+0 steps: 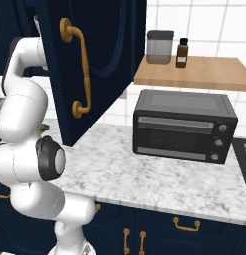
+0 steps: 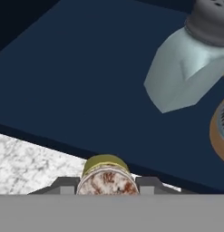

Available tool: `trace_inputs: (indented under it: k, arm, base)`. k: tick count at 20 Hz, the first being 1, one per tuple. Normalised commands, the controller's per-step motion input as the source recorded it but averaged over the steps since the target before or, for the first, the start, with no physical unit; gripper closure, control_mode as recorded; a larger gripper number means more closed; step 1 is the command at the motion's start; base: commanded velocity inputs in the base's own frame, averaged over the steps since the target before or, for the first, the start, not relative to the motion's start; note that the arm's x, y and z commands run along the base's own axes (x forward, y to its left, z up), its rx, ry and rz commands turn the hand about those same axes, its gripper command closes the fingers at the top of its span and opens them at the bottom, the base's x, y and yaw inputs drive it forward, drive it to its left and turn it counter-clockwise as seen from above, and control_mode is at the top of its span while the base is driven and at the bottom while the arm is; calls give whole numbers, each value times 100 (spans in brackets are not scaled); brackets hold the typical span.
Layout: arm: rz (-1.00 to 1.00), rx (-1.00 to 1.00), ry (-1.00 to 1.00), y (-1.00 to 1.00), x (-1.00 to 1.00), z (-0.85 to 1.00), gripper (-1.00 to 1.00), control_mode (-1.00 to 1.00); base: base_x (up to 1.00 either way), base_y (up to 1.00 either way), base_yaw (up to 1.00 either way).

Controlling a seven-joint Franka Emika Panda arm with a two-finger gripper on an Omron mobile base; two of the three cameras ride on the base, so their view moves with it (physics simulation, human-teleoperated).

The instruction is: Put the shaker and condiment bottle from the counter next to their counterparts in the cabinet.

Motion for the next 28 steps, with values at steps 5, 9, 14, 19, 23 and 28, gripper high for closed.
trace_inputs:
  k: [5,9,14,19,23,28]
  arm:
    - [0,0,-1,0,12,39,100,-100]
    - [0,0,-4,0,1,42,100,-100]
    - [0,0,-13,0,0,51,100,-100]
    - [0,0,-13,0,0,36,100,-100]
    - [0,0,-2,0,10,-16,100,-100]
    - [0,0,-1,0,34,-36,100,-100]
  base:
    - [0,0,0]
    - [0,0,0]
    - [0,0,0]
    - [0,0,0]
    - [0,0,0]
    - [0,0,0]
